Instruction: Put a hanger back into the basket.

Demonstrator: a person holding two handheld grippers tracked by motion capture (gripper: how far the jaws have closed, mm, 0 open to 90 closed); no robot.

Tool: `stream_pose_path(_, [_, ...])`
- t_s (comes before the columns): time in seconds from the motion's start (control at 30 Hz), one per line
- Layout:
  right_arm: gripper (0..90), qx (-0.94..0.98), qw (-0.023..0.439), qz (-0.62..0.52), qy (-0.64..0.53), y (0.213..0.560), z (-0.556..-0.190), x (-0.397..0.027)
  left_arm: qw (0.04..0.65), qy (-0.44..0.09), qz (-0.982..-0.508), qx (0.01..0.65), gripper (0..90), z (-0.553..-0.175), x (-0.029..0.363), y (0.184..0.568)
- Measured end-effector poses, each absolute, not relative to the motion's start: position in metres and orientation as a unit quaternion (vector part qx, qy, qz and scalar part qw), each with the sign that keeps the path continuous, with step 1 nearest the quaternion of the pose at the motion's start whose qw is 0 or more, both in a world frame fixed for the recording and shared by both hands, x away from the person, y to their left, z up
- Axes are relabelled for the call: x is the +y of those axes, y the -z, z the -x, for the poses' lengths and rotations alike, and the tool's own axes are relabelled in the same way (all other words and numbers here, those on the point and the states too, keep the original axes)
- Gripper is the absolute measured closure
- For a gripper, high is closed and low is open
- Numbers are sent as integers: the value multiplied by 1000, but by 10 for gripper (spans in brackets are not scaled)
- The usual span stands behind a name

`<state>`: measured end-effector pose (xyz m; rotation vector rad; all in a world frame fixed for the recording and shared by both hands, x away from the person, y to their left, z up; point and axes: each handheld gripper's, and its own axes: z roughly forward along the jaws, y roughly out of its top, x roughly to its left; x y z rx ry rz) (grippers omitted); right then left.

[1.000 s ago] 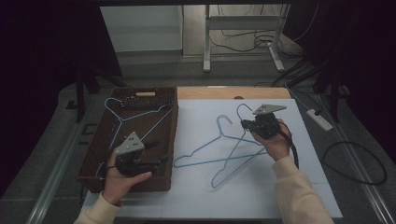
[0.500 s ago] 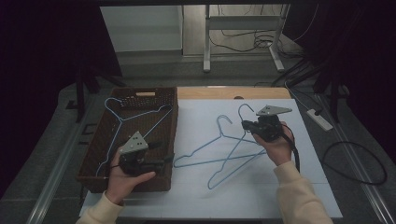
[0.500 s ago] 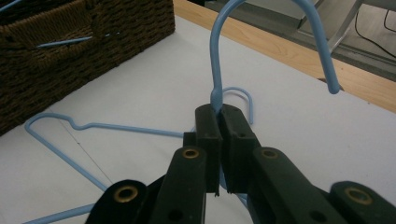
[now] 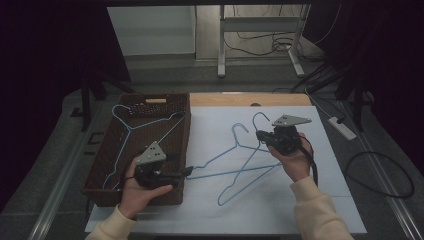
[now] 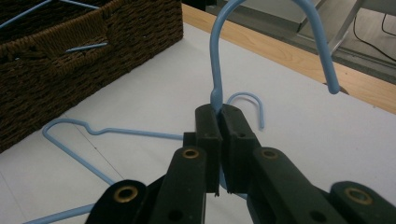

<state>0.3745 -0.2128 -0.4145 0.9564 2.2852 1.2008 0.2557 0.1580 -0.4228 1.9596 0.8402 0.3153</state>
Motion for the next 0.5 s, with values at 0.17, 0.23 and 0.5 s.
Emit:
stream_pose_path(0.17, [868, 814, 194, -341, -428, 413, -370, -207, 468, -118, -809, 336, 320, -258, 142, 424])
stream_pose_path(0.23, [868, 814, 194, -339, -429, 412, -368, -205, 465, -113, -813, 332, 319, -260, 135, 424])
stream_pose_path(0.5, [868, 815, 197, -335, -429, 408, -360, -197, 451, -94, -827, 321, 319, -265, 105, 425])
